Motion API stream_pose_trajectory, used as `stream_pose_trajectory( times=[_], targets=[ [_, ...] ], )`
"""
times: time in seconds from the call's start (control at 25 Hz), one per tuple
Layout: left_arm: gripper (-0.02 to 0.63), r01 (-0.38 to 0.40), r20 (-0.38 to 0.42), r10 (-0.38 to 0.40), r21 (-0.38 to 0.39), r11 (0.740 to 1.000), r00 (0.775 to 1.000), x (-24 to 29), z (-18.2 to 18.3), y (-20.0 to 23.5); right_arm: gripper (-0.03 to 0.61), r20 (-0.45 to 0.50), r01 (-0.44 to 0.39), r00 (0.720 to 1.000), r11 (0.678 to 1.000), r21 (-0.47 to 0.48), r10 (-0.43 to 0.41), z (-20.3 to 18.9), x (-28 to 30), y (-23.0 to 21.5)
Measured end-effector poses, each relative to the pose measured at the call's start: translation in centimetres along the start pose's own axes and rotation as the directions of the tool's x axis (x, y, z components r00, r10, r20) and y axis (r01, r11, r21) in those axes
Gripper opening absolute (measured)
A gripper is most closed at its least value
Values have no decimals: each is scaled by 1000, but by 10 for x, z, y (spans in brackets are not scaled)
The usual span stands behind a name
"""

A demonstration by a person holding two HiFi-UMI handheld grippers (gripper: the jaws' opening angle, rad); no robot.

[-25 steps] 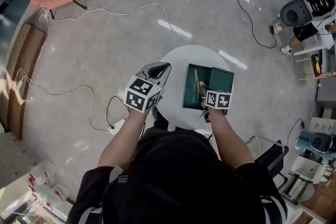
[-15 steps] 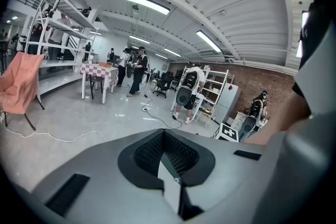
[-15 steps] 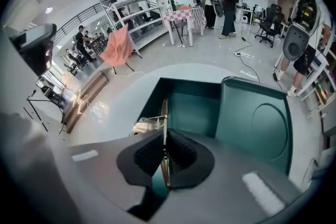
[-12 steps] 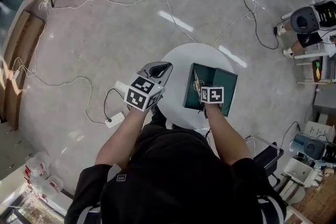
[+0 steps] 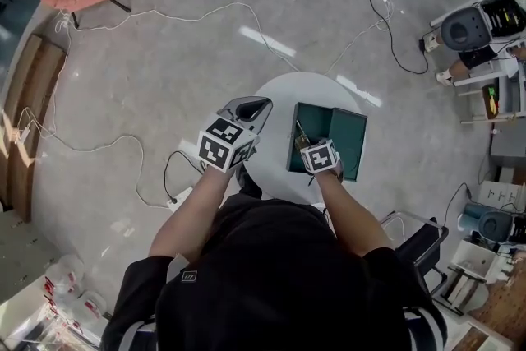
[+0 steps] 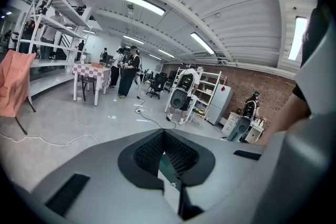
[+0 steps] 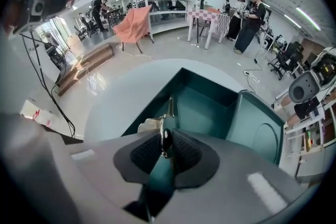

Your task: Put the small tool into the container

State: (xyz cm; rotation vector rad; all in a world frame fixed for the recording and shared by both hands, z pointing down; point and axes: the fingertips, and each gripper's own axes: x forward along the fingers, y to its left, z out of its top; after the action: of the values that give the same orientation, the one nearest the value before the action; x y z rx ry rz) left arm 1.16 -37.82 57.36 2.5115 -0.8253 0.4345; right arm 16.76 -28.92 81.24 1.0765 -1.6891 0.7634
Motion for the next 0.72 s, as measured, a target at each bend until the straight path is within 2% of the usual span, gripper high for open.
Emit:
stream_pose_trajectory(
  times=[0.12,0.28,0.48,0.72],
  targets=[
    [-11,13,9,-13,4,1000,1000,1,5,0,74,-18,4,1000,1000,15,-4,-4,-6,4],
    [-11,36,28,-37,15,999,999,4,17,-3,78,8,-18,1000,999,37,17,-2,-15,5],
    [-11,63,54,-64,16,998,996,20,36,-17,80,93,-71,994,996,49,66,4,-32,0],
    [-11,71,70,-71,7,997,995,41,49,-33,74,196,-100,977,992,74,84,13,-59,-10]
  ],
)
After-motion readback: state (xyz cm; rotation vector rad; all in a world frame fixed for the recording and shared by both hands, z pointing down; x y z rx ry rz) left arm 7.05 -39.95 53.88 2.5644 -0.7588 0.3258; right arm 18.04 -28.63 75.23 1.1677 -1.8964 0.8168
